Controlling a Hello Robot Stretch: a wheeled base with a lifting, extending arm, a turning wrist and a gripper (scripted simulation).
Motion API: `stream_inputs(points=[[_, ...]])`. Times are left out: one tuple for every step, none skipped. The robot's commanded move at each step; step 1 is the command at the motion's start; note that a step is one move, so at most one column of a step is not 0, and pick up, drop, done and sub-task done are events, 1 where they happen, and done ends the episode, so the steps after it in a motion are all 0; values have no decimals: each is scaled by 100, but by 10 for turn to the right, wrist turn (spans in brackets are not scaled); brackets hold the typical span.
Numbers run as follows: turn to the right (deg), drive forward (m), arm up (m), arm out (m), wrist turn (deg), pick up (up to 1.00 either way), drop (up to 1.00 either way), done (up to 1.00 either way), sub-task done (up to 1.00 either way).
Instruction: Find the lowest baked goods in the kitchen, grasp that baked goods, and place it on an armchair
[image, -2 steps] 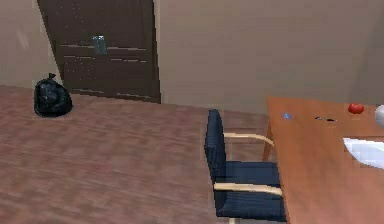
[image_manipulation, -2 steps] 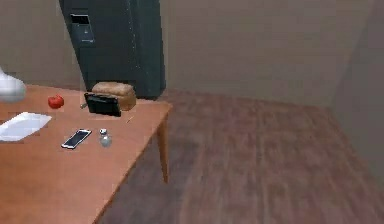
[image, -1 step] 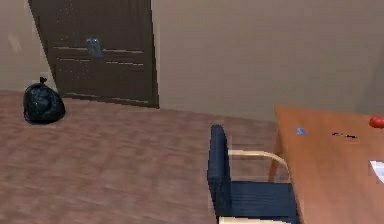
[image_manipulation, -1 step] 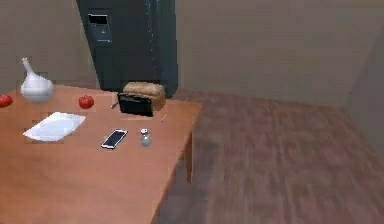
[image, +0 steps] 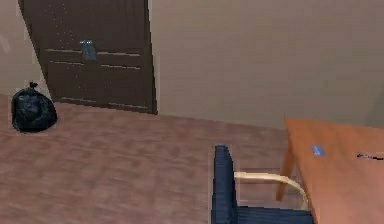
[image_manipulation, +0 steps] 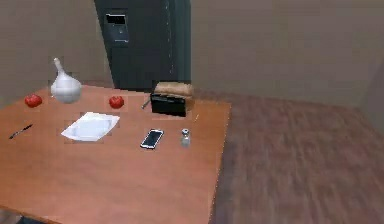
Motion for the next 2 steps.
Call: stream_inputs(points=[[-450, 0, 0, 0, 0, 0, 0, 0, 0], [-450, 0, 0, 0, 0, 0, 0, 0, 0]])
